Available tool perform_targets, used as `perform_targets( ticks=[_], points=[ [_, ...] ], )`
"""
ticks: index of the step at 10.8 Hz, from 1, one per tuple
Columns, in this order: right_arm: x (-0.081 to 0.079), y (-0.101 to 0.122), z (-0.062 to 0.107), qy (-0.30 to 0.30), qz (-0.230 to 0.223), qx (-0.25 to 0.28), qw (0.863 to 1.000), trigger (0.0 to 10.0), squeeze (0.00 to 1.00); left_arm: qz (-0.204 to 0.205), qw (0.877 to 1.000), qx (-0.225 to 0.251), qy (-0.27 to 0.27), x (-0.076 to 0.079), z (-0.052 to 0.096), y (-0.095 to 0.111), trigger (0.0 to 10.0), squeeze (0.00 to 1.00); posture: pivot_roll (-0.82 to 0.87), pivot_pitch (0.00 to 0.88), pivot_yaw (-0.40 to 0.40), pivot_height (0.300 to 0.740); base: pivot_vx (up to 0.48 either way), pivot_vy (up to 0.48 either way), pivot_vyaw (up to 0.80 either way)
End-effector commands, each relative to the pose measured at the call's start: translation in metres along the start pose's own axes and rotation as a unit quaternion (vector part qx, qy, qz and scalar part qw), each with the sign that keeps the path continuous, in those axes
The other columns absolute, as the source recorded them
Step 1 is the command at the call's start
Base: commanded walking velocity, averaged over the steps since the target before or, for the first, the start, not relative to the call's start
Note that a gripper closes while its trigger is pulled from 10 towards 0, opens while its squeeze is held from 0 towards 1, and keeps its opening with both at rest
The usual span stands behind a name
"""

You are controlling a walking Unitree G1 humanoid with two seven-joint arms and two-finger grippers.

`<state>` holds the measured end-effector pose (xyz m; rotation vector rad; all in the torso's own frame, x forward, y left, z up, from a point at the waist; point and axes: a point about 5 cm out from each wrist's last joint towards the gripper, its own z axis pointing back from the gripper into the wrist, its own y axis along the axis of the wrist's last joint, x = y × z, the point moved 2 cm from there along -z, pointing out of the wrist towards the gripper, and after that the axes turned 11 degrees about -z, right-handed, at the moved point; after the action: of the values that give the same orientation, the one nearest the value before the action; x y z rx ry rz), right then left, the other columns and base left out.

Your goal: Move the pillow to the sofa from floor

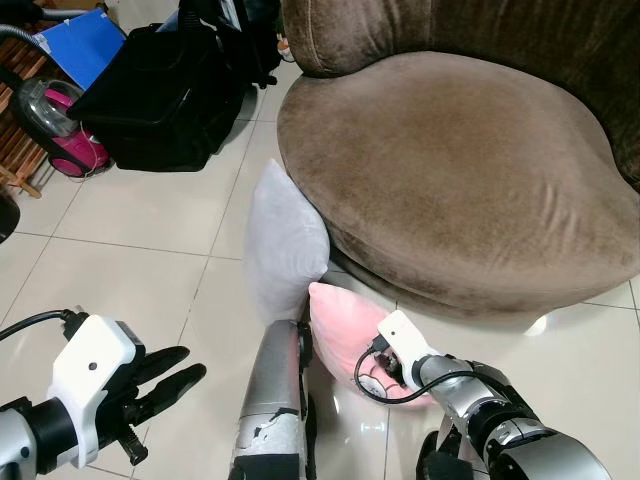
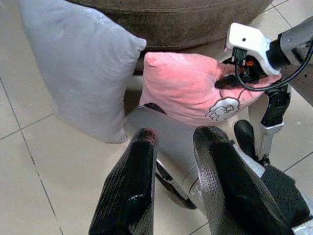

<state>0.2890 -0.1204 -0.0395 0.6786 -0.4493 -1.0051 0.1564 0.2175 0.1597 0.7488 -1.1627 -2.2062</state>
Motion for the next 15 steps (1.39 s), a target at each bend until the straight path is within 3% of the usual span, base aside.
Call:
perform_targets(
  ticks=[1,6,10,11,12,13,15],
  points=[
    [-0.006,-0.009,-0.001,0.008,-0.008,-0.018,1.0,0.0,0.0,0.007,1.0,-0.009,-0.001,0.0,0.003,-0.006,10.0,0.0,0.55,0.265,0.131,0.553,0.0,0.0,0.0],
    [-0.004,0.003,-0.002,0.008,-0.012,-0.001,1.0,0.0,0.0,0.004,1.0,-0.004,0.014,-0.007,-0.003,-0.016,10.0,0.0,0.52,0.223,0.109,0.553,0.0,0.0,0.0],
    [-0.005,0.019,-0.002,0.031,-0.023,0.03,0.999,0.0,0.0,-0.001,0.999,0.02,0.037,-0.009,-0.032,-0.02,10.0,0.0,0.41,0.116,0.031,0.553,0.0,0.0,0.0],
    [-0.012,0.028,-0.002,0.065,-0.023,0.058,0.996,0.0,0.0,0.001,0.998,0.022,0.061,-0.006,-0.042,-0.02,10.0,0.0,0.36,0.067,-0.001,0.553,0.0,0.0,0.0],
    [-0.014,0.033,0.0,0.082,-0.001,0.069,0.994,0.0,0.0,0.01,0.996,0.019,0.089,-0.012,-0.05,-0.028,10.0,0.0,0.32,0.022,-0.015,0.553,0.0,0.0,0.0],
    [-0.01,0.041,0.002,0.093,-0.005,0.096,0.991,0.0,0.0,0.019,0.992,0.028,0.123,-0.016,-0.055,-0.03,10.0,0.0,0.27,0.0,-0.023,0.553,0.0,0.0,0.0],
    [0.009,0.071,0.017,0.107,-0.007,0.186,0.977,0.0,0.0,0.044,0.972,0.042,0.225,-0.035,-0.074,-0.028,10.0,0.0,0.15,0.0,-0.011,0.553,0.0,0.0,0.0]
  ],
)
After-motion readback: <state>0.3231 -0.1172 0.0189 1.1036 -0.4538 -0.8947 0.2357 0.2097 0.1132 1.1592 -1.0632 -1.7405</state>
